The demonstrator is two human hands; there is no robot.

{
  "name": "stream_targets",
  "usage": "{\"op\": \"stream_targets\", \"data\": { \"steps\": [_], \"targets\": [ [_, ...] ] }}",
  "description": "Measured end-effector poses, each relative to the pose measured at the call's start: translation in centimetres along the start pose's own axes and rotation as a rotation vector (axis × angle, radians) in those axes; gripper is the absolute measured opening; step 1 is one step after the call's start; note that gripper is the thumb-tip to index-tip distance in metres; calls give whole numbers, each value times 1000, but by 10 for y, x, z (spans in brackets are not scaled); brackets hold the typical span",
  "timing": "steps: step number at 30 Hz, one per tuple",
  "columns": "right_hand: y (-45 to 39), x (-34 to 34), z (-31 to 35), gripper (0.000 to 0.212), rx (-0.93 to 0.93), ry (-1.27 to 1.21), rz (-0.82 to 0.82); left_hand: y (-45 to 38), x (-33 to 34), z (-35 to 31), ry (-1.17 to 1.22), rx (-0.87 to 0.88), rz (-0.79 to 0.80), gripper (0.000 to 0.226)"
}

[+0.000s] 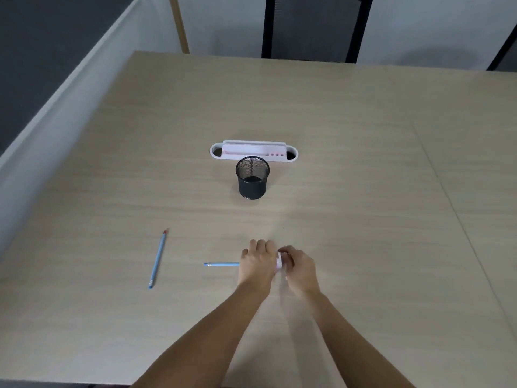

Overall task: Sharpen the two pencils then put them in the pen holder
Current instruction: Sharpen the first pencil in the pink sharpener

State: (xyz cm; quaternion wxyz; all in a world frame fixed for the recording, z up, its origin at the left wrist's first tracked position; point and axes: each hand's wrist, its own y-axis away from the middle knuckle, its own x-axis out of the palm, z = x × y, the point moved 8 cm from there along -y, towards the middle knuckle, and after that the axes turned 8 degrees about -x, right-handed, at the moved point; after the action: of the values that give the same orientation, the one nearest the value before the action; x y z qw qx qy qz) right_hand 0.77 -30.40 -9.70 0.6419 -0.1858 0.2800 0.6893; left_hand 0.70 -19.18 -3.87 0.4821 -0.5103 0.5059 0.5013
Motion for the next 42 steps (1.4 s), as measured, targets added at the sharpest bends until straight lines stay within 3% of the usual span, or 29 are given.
{"op": "stream_targets", "data": {
  "steps": [4,7,11,17,21,24,28,33,36,39,42],
  "targets": [
    [-1,13,-8,23,14,24,-4,1,0,-2,-30,-8,43,13],
    [11,18,-7,23,-5,76,56,0,14,0,-19,-45,166,38],
    [47,22,1,28,-54,114,191,-2,10,0,-29,-58,116,47],
    [44,-7,20,41,66,-219,144,-3,23,-1,-27,25,140,46],
    [-9,-6,19,36,144,-157,46,1,12,0,-18,46,93,50],
    [-21,1,-1,18,276,-148,18,-2,8,-1,-5,26,83,61],
    [19,14,-11,23,270,-52,-3,-4,11,1,-13,-7,71,53],
    [67,2,14,39,208,-169,33,-5,16,0,-12,-1,131,47],
    [52,-17,33,38,143,-238,72,-3,23,-2,3,47,133,39],
    [12,-24,31,37,145,-178,-4,-3,11,-4,-3,61,60,15],
    [-17,-9,8,26,262,-152,-30,-3,8,-4,-11,58,79,34]
  ]
}}
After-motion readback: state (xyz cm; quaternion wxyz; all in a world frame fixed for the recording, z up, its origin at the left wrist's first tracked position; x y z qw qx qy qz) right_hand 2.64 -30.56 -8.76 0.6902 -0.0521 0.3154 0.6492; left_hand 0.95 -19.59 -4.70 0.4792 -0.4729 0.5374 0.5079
